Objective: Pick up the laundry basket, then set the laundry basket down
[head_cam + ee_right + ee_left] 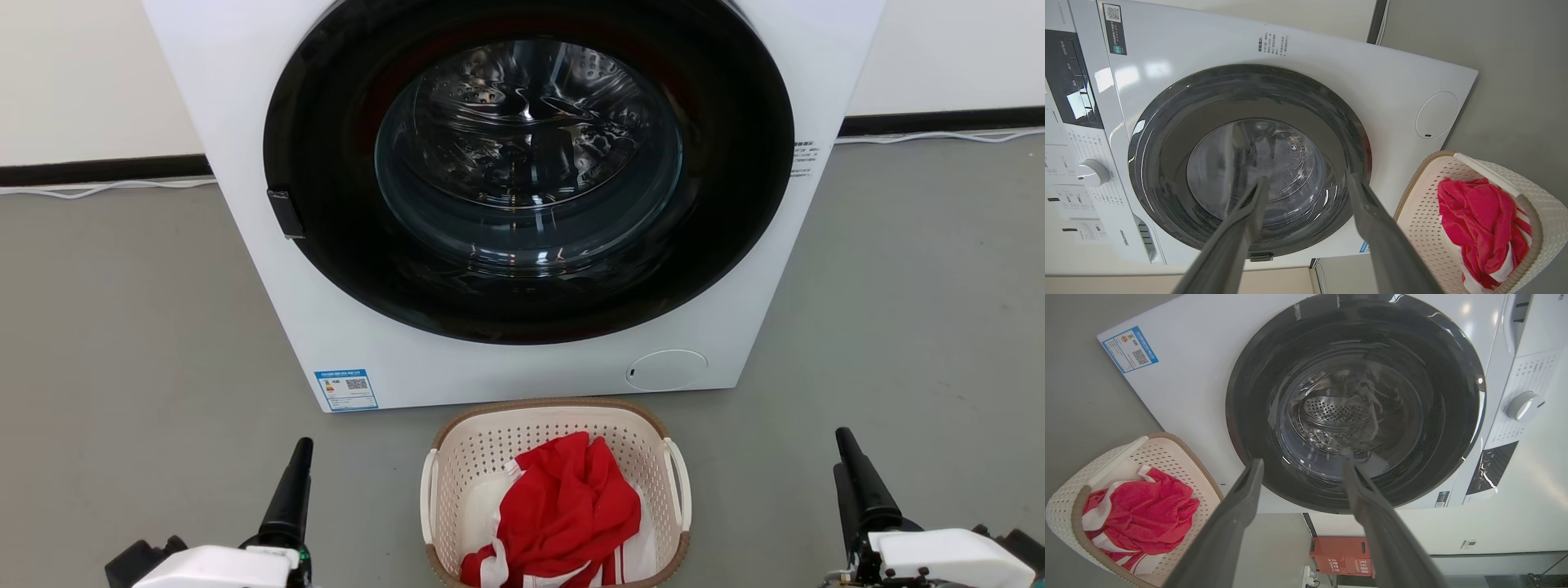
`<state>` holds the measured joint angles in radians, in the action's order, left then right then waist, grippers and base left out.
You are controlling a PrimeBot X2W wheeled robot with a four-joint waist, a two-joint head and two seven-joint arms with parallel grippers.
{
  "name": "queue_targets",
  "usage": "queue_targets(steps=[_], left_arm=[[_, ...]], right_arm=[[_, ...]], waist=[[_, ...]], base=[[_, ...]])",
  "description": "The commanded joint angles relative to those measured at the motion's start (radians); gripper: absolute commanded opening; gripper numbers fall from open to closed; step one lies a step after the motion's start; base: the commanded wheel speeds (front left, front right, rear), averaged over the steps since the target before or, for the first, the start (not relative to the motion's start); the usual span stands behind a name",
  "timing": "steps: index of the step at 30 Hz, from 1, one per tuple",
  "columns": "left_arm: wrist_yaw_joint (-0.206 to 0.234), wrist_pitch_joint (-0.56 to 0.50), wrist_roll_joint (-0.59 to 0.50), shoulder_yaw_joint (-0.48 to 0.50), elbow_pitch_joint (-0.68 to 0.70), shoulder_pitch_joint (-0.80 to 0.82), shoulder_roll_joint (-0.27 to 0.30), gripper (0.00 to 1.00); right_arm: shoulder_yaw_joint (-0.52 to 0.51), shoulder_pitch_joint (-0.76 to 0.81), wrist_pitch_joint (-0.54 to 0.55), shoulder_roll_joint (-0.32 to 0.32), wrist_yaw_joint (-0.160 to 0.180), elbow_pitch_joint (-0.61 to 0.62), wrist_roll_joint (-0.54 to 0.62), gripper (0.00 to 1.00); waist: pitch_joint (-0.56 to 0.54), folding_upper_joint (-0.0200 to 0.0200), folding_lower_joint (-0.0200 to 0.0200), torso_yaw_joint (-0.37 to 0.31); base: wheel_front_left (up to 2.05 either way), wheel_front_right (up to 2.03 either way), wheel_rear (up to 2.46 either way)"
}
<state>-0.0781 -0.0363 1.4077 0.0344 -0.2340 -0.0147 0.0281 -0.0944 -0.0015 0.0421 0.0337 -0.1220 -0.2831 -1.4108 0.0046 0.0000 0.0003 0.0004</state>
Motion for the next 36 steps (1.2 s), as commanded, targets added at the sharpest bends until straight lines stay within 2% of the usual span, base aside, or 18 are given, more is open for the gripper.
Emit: queue_targets(steps=[1,19,36], left_arm=[[0.01,0.012,-0.042,-0.002,0.042,0.026,0.006,1.0],[0.082,0.064,-0.392,-0.065,0.103,0.019,0.015,1.0],[0.16,0.111,-0.601,-0.115,0.152,-0.002,0.046,1.0]], right_arm=[[0.009,-0.032,-0.017,0.009,-0.002,0.042,0.039,1.0],[0.045,-0.022,-0.07,0.01,-0.004,0.11,0.353,1.0],[0.055,-0.011,-0.117,0.012,-0.005,0.141,0.562,1.0]], waist=[[0.0,0.0,-0.0002,0.0],[0.001,0.0,-0.0002,0.001],[-0.002,0.0,-0.0002,0.001]], base=[[0.0,0.0,0.0],[0.0,0.0,0.0],[0.0,0.0,0.0]])
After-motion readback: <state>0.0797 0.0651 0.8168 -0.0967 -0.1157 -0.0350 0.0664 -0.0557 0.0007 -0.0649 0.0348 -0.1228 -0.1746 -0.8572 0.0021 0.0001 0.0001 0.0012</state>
